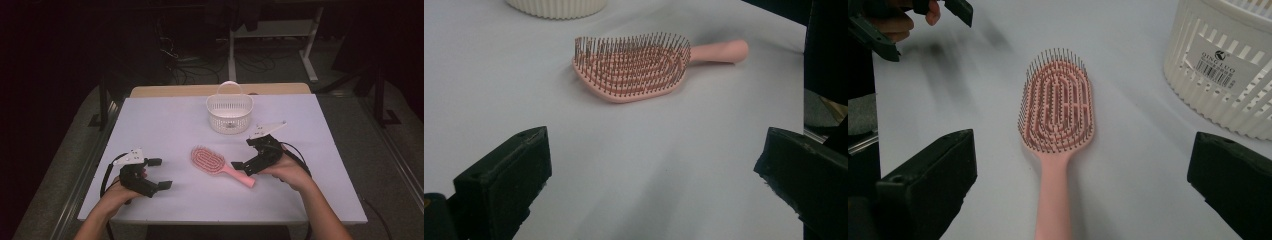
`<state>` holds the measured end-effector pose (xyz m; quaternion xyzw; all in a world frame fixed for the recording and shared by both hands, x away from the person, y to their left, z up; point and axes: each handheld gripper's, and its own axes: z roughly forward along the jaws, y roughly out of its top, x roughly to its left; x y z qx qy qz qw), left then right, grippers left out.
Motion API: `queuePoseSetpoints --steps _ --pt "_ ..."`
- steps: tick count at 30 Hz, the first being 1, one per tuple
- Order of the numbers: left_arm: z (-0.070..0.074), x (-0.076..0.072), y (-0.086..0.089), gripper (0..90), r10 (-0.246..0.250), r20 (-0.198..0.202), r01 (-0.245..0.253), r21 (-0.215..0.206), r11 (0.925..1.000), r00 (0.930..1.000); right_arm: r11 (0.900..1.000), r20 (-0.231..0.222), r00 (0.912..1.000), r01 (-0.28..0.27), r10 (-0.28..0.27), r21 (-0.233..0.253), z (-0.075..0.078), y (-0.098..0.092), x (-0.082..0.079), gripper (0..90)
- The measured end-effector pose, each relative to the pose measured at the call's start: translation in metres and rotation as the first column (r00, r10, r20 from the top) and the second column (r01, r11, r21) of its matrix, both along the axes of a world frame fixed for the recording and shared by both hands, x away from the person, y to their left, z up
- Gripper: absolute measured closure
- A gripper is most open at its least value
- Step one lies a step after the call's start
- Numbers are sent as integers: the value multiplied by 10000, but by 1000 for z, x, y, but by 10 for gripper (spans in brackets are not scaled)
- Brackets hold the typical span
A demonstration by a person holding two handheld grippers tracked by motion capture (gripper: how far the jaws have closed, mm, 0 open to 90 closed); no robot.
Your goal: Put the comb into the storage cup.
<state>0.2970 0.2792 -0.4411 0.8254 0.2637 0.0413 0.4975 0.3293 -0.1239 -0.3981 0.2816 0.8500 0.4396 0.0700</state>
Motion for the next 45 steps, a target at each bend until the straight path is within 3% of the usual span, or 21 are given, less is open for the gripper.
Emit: queuePoseSetpoints --steps 14,25,36,45 --pt "0 0 0 2 -25 -7 25 -8 10000 10000 10000 3 10000 -77 77 3 4 11 11 0" --pt "0 0 0 2 -38 -28 38 -11 10000 10000 9995 -104 9999 -36 39 320 7 19 20 0" --pt "0 1 0 2 -52 -32 52 -2 10000 10000 9995 -74 9997 -219 221 234 8 30 25 0" --pt "0 1 -1 2 -89 -7 89 72 9999 10000 9998 -99 9997 -218 218 -5 9 29 22 0"
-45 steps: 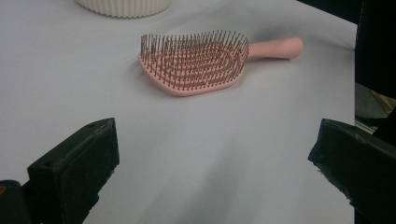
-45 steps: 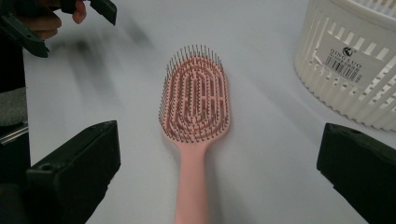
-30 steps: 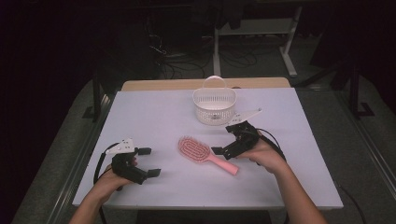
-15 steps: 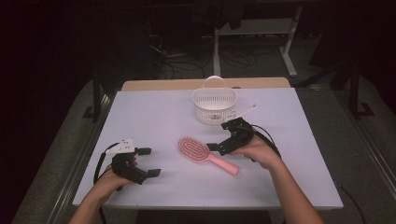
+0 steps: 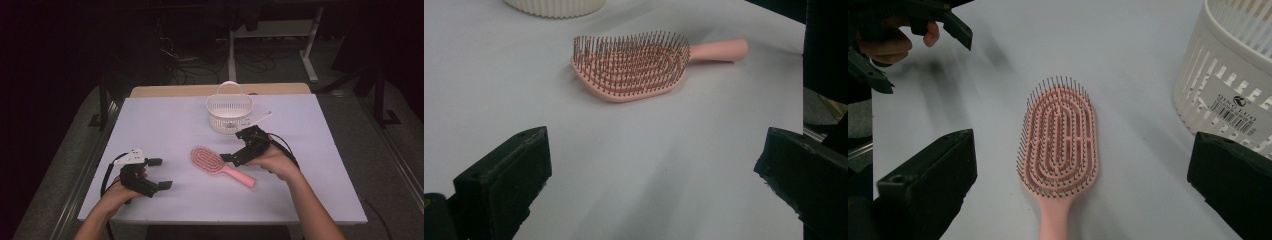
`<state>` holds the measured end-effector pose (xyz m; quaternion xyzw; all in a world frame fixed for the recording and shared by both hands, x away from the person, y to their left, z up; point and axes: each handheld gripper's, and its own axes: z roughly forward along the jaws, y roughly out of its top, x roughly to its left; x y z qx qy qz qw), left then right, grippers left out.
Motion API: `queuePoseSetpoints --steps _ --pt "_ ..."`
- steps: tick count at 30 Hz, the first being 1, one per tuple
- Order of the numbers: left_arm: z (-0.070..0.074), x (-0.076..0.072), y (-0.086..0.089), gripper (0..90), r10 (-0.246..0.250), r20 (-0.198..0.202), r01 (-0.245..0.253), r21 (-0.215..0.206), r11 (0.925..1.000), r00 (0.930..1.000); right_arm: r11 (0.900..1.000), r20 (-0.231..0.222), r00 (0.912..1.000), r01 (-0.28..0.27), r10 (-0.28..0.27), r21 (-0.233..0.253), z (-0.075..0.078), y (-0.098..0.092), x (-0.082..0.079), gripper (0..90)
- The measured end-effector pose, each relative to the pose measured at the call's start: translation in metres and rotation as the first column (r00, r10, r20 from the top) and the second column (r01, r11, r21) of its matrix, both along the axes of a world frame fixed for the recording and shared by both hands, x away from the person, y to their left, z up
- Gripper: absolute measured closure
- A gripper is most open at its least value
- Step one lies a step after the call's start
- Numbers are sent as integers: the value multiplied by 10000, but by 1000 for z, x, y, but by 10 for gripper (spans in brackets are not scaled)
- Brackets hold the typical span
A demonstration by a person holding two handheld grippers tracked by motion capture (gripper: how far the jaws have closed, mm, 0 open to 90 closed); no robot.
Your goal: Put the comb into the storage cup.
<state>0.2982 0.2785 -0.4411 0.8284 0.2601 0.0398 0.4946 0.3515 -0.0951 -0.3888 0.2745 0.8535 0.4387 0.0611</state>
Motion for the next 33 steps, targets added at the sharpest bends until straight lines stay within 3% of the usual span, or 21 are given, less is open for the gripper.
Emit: queuePoseSetpoints --steps 18,33 --pt "1 1 1 2 121 -27 -121 -45 9999 9999 9939 -382 9993 -73 31 -1103 -2 5 -4 0" --pt "1 0 -2 2 11 12 -11 106 9999 10000 9715 -875 9961 -308 104 -2351 -12 13 -5 0"
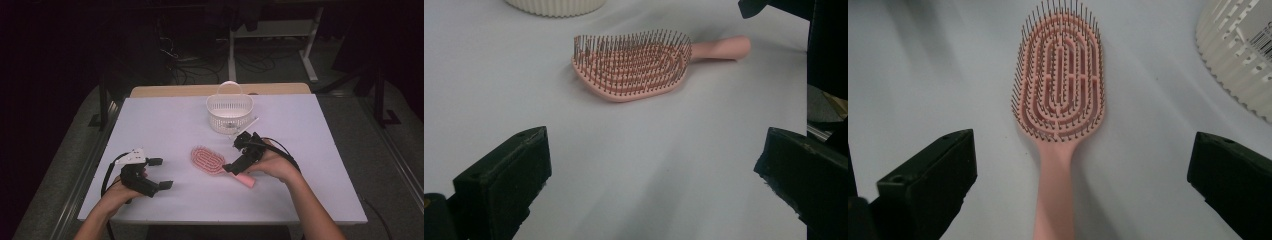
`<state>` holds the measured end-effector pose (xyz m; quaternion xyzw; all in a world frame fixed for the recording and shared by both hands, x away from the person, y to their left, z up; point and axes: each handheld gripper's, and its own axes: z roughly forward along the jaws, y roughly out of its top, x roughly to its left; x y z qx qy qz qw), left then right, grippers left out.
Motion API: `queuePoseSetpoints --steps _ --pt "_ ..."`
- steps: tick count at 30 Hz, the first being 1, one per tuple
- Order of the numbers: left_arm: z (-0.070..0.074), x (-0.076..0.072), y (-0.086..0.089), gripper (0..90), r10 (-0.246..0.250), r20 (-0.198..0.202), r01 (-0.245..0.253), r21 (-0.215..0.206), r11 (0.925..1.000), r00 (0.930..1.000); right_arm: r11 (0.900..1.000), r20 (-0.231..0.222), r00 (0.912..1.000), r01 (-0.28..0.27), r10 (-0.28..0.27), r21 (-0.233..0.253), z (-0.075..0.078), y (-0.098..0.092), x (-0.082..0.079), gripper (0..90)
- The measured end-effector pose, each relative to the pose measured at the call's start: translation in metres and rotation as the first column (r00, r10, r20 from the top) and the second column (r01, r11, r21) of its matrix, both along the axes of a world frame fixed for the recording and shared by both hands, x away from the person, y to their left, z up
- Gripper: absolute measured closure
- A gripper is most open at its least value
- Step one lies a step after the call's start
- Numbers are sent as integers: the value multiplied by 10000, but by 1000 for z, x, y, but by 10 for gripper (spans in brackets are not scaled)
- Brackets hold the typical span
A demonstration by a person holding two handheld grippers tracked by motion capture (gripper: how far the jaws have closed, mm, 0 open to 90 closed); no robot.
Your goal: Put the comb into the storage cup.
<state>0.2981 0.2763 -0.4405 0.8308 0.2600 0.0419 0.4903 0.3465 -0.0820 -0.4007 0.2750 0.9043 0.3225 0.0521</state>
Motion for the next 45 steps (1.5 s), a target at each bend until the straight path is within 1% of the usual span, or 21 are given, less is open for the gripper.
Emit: queuePoseSetpoints --steps 3,7,8,11,14,20,25,27,30,31,33,35,38,41,42,45 --pt "0 0 0 2 -3 15 3 -10 10000 10000 9999 -30 10000 -33 33 -151 -1 1 -1 0" --pt "1 0 0 2 -4 25 4 1 10000 10000 9997 -106 9999 -81 79 -210 -1 2 -1 0" --pt "1 0 0 2 -8 36 8 1 10000 10000 9995 -171 9998 -77 72 -294 -2 3 -1 0" --pt "1 0 0 2 -2 40 2 11 10000 10000 9993 -277 9995 -144 134 -343 -2 4 -1 0" --pt "1 -1 1 2 23 57 -24 30 10000 10000 9981 -468 9988 -155 127 -597 -4 6 -3 0" --pt "1 0 1 2 20 84 -20 2 10000 10000 9958 -713 9974 -135 70 -910 -6 8 -2 0" --pt "2 -1 2 2 14 94 -14 12 10000 10000 9922 -817 9967 -128 26 -1237 -9 11 -1 0" --pt "2 -1 2 2 18 81 -18 -1 10000 10000 9920 -881 9961 -138 27 -1256 -10 11 -1 0" --pt "2 0 2 2 19 69 -19 -10 10000 10000 9889 -1064 9943 -215 57 -1473 -13 14 0 0" --pt "2 0 2 2 19 69 -19 -10 10000 10000 9889 -1064 9943 -215 57 -1473 -13 14 0 0" --pt "1 0 3 2 55 49 -55 -32 10000 10000 9857 -1112 9938 -234 48 -1666 -15 16 1 0" --pt "1 0 3 2 54 56 -54 -24 10000 10000 9848 -1110 9938 -230 38 -1723 -15 17 2 0" --pt "2 -1 3 2 70 54 -70 -57 10000 10000 9789 -1189 9929 -333 93 -2016 -17 22 3 0" --pt "2 0 4 2 81 60 -81 -56 10000 9999 9763 -1269 9918 -393 123 -2128 -19 24 4 0" --pt "2 0 4 2 80 46 -80 -58 10000 10000 9738 -1350 9907 -454 153 -2229 -20 26 4 11" --pt "1 0 4 2 99 28 -99 -76 9999 9999 9707 -1443 9893 -543 206 -2340 -21 27 6 30"
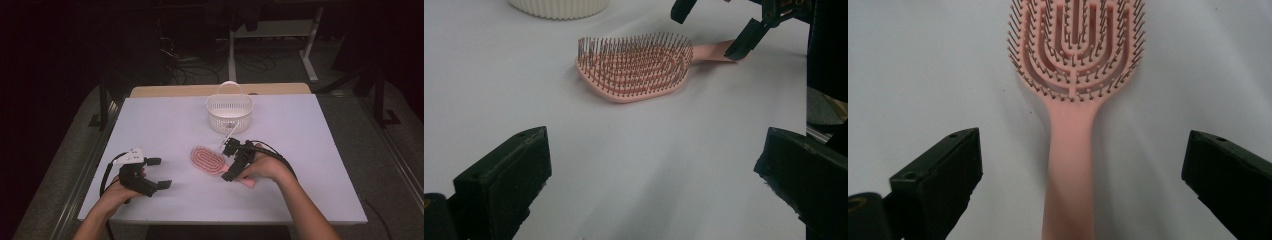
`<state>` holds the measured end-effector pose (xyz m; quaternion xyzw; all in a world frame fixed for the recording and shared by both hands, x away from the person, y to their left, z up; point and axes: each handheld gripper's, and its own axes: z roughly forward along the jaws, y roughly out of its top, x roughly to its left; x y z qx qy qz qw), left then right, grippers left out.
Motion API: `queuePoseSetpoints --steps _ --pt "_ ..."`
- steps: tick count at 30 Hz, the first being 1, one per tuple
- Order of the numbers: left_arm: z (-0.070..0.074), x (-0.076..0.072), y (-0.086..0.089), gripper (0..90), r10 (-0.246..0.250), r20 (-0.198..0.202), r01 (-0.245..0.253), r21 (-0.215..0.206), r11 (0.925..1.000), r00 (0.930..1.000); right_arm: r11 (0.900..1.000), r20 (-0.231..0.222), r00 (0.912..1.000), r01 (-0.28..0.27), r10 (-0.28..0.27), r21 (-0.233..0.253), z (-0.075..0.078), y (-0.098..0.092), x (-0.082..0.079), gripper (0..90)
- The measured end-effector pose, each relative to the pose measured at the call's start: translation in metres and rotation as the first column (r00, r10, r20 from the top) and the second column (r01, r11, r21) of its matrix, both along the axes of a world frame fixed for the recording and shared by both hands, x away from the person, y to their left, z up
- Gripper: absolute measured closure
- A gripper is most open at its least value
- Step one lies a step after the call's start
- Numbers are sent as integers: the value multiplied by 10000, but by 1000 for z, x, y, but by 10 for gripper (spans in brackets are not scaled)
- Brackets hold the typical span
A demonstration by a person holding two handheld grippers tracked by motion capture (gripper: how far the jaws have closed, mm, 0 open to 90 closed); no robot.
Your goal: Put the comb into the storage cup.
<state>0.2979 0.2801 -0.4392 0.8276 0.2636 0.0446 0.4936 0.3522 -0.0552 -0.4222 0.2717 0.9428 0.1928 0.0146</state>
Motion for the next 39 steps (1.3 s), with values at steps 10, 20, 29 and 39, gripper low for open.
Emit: queuePoseSetpoints --steps 10,20,29,39 --pt "1 -1 -1 2 -25 -14 24 -107 9999 10000 9985 -399 9992 -101 79 -541 -3 7 4 120" --pt "1 -2 -2 3 -58 2 58 -36 10000 10000 9930 -888 9960 -133 29 -1172 -5 12 8 271" --pt "1 -2 -3 2 -30 -2 30 -68 10000 10000 9865 -1212 9925 -335 141 -1603 -6 23 11 421" --pt "2 -2 0 3 20 41 -19 -115 9999 10000 9758 -1329 9909 -497 214 -2128 -10 31 13 544"
